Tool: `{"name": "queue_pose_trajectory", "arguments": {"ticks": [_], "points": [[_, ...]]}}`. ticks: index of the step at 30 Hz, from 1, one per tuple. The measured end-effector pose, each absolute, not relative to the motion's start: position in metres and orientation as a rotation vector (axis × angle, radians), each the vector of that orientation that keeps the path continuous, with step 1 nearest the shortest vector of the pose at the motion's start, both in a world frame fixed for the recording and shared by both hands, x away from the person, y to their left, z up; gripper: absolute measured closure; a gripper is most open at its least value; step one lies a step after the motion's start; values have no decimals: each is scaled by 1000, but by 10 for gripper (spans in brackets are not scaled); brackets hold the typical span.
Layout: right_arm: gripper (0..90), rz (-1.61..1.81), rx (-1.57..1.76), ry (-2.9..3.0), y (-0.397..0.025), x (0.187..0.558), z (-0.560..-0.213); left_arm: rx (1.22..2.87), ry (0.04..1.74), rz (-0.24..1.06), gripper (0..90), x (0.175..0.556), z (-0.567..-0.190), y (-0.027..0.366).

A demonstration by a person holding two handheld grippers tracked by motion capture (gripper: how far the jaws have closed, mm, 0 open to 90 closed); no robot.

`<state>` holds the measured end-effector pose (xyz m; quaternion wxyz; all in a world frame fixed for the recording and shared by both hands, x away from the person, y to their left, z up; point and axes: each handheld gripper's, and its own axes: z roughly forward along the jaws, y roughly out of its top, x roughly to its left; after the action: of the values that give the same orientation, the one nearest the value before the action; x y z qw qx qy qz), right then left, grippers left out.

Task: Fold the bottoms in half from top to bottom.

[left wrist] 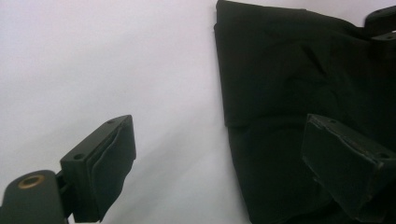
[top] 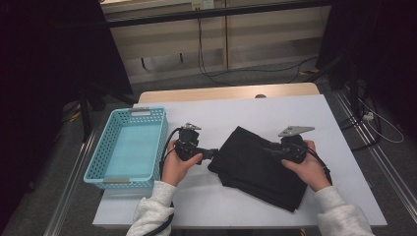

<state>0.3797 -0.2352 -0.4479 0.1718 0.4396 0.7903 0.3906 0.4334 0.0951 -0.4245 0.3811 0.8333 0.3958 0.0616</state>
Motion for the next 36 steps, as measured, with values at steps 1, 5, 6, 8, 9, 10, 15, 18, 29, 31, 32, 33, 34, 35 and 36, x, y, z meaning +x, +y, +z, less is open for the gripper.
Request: {"name": "queue_pose_trajectory", "arguments": {"ticks": [1, 5, 6, 8, 9, 10, 15, 18, 29, 31, 32, 33, 34, 35, 36], "points": [[630, 1101, 1249, 2249, -232, 382, -448, 2126, 1012, 157, 105, 433, -425, 95], [765, 1070, 1223, 2272, -223, 393, -448, 2136, 1007, 157, 105, 433, -425, 95], [786, 1066, 1229, 2297, -222, 395, -449, 2132, 1010, 155, 105, 433, -426, 95], [861, 1052, 1222, 2332, -221, 398, -451, 2131, 1012, 152, 105, 433, -426, 95], [866, 1056, 1222, 2335, -221, 399, -450, 2131, 1011, 153, 105, 433, -426, 95], [869, 1072, 1230, 2327, -222, 398, -448, 2134, 1009, 153, 105, 434, -426, 95], [868, 1096, 1293, 2248, -236, 402, -440, 2134, 1001, 154, 105, 434, -426, 94], [868, 1069, 1322, 2241, -242, 407, -445, 2136, 1004, 153, 105, 434, -427, 93], [646, 1021, 1337, 2186, -249, 399, -449, 2133, 1008, 152, 105, 433, -426, 94], [587, 1020, 1313, 2180, -249, 390, -445, 2133, 1004, 156, 105, 432, -426, 93], [576, 1018, 1303, 2184, -249, 384, -444, 2133, 1003, 156, 105, 432, -426, 93], [563, 1011, 1292, 2188, -249, 379, -442, 2136, 1002, 156, 105, 432, -426, 93], [550, 1024, 1285, 2182, -250, 373, -441, 2135, 1002, 156, 105, 432, -426, 93], [539, 1028, 1284, 2176, -251, 370, -441, 2135, 1003, 156, 105, 432, -426, 92], [514, 1021, 1276, 2166, -252, 365, -440, 2137, 1001, 153, 105, 432, -426, 92]]}}
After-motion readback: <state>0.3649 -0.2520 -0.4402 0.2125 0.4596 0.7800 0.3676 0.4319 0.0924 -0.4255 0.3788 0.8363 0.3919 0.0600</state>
